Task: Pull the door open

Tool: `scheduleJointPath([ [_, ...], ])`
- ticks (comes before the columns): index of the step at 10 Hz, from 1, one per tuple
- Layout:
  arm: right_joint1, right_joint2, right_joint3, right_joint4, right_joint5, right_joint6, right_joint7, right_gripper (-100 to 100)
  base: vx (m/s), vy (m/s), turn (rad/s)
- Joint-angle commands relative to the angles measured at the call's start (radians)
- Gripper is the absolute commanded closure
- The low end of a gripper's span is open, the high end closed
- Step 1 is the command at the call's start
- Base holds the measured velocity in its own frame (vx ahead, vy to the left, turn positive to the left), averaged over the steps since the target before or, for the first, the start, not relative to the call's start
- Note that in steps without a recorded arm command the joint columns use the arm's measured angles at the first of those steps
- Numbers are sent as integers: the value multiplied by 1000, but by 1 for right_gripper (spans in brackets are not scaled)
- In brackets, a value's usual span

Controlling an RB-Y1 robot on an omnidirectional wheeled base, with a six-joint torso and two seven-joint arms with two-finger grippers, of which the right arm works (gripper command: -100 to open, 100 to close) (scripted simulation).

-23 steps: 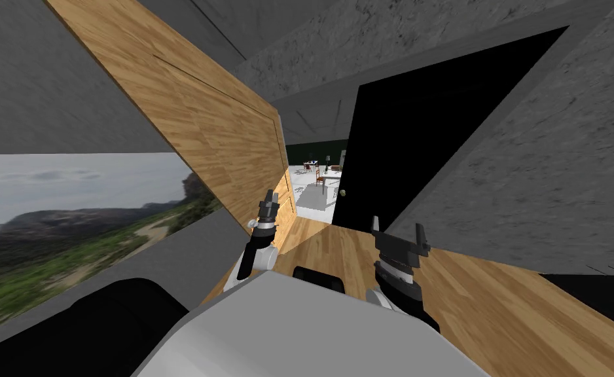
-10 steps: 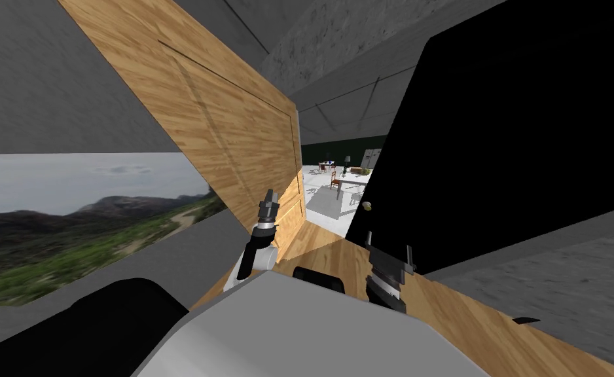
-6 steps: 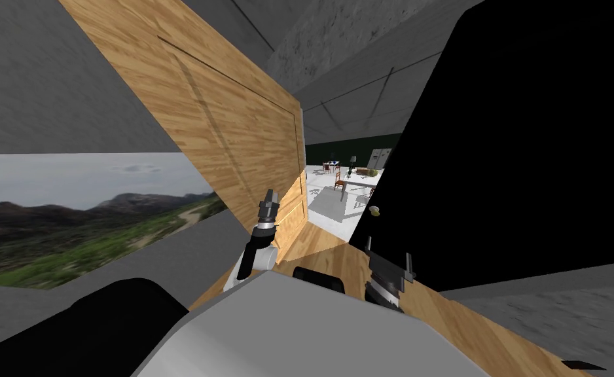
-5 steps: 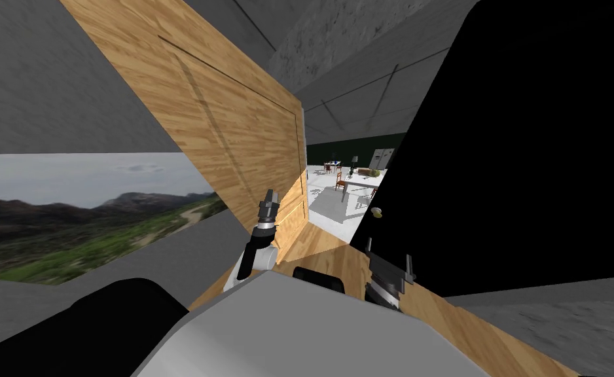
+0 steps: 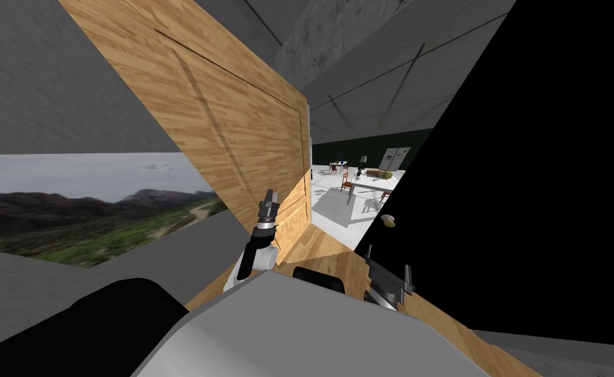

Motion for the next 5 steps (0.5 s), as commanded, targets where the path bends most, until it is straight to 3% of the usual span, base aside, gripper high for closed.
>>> scheduleJointPath([
  [1, 1, -3, 13, 28, -30, -22, -25, -100, 100, -40, 155],
  [5, 8, -7, 48, 96, -99, -79, -81, -100, 99, -32, 137],
])
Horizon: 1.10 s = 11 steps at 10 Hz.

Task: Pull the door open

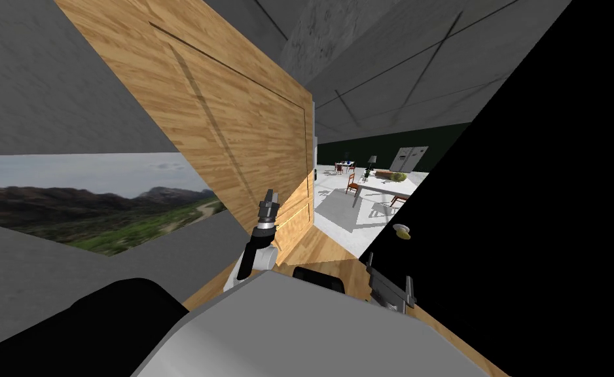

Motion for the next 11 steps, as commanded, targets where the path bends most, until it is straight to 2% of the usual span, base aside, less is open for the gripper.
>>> scheduleJointPath([
  [1, 0, 0, 15, 34, -27, -28, -25, -100, 94, -40, 159],
  [4, 5, -2, 41, 84, -77, -70, -66, -100, 80, -51, 135],
  [5, 8, -4, 58, 117, -110, -98, -93, -100, 113, -49, 233],
  [8, 13, -6, 83, 163, -158, -138, -131, -100, 109, -86, 146],
  [9, 16, -8, 99, 195, -189, -165, -157, -100, 98, -92, 210],
  [11, 19, -9, 115, 226, -221, -191, -182, -100, 86, -81, 152],
])
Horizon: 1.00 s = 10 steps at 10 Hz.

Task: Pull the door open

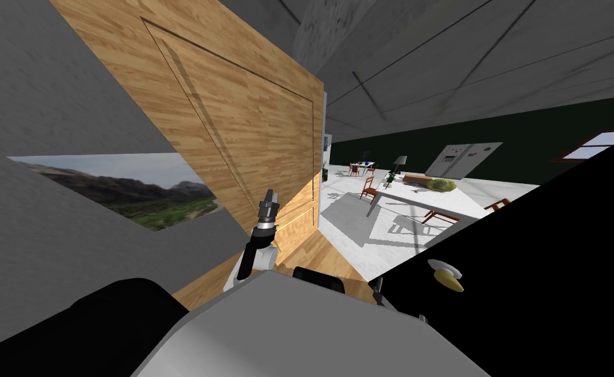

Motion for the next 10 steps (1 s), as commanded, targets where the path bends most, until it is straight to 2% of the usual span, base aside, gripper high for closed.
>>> scheduleJointPath([
  [1, 6, 12, 28, 40, -20, -23, -18, -100, 61, -53, 113],
  [2, 6, 12, 28, 40, -20, -23, -18, -100, 39, -41, 30],
  [4, 9, 11, 43, 68, -48, -48, -41, -100, 44, -50, 85],
  [5, 9, 11, 43, 68, -48, -48, -41, -100, 32, -43, 48],
  [8, 11, 10, 57, 96, -77, -73, -64, -100, 24, -39, 65],
  [10, 11, 10, 57, 96, -77, -73, -64, -100, 19, -20, 14],
])
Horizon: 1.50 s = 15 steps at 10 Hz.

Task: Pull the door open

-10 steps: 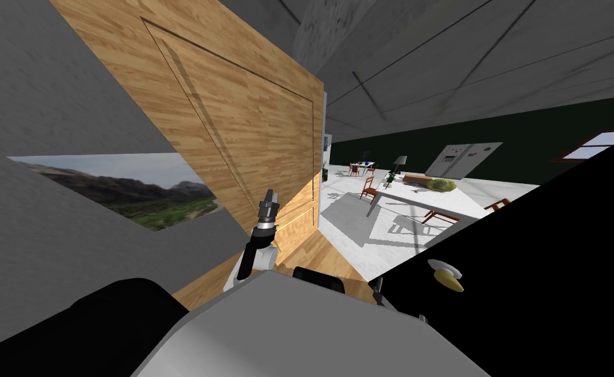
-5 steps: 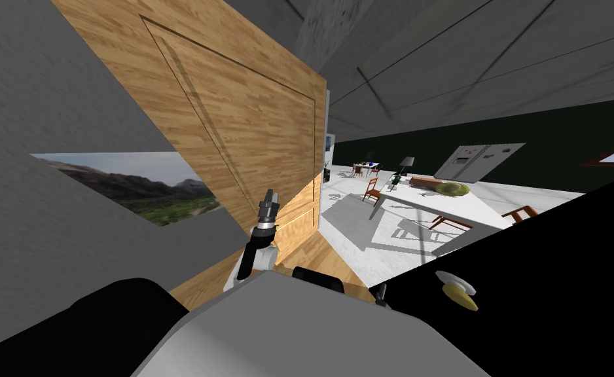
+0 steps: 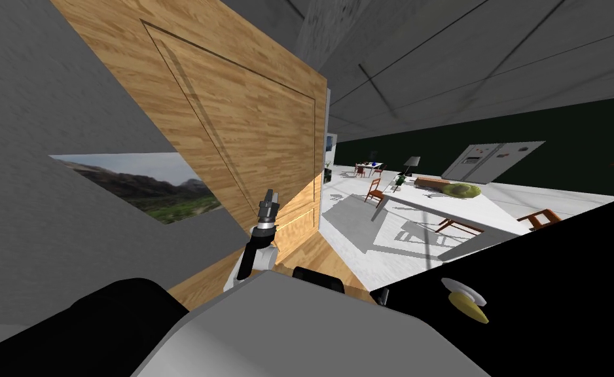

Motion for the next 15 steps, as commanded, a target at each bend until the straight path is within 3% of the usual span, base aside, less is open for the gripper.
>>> scheduleJointPath([
  [1, 21, 14, 34, 20, -7, -11, -5, -100, 18, -26, 57],
  [7, 22, 14, 41, 34, -21, -23, -17, -100, 15, -20, 28],
  [9, 24, 13, 54, 58, -45, -45, -36, -100, 15, -34, 78],
  [15, 35, 9, 115, 177, -164, -155, -132, -100, 21, -142, 144],
])
